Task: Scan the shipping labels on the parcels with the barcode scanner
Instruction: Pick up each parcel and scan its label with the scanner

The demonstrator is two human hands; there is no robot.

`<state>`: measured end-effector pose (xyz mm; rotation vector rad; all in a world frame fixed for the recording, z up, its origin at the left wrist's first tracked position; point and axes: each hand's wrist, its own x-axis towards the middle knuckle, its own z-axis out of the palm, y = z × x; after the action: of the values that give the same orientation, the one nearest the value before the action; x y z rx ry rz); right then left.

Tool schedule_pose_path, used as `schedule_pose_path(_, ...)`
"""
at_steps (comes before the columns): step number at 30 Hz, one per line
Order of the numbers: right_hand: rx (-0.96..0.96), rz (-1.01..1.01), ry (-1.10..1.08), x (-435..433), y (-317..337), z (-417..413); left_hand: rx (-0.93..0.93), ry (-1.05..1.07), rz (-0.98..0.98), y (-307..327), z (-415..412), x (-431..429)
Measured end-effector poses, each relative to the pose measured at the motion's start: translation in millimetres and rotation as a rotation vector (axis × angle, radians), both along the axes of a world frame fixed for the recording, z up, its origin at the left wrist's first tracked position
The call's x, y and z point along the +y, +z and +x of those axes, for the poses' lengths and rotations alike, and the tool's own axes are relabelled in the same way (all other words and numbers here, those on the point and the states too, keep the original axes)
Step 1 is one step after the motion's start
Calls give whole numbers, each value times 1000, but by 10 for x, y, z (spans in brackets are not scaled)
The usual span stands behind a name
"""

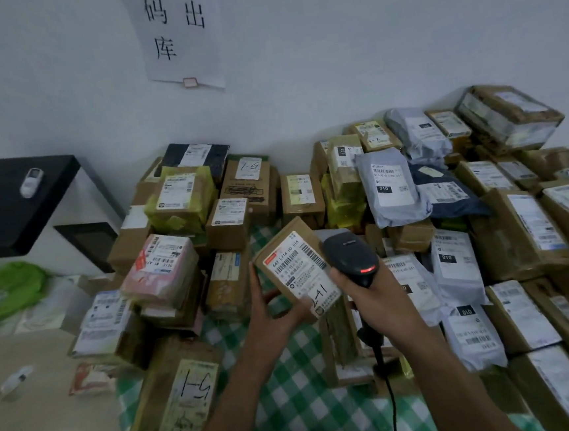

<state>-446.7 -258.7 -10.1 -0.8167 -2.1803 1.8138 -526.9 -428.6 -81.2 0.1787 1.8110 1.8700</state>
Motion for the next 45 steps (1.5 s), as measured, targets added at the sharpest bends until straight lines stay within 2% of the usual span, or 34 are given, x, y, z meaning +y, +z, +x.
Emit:
schedule_pose_path(4,-54,33,24,-63,21,17,-107,87,62,-30,8,-8)
schedule_pose_path(8,-47,67,37,-78,151,-1,-12,152,15,-27,-97,-16)
schedule_pose_path(13,-80,141,156,-89,304,-28,119,178,-55,-82,-354,-16)
schedule_pose_path(24,-211,106,381,-193,415,-109,86,105,-90,-233,-514,8)
schedule_pose_path(45,-216,82,395,-187,431,-117,118,124,-145,-314,-613,-17)
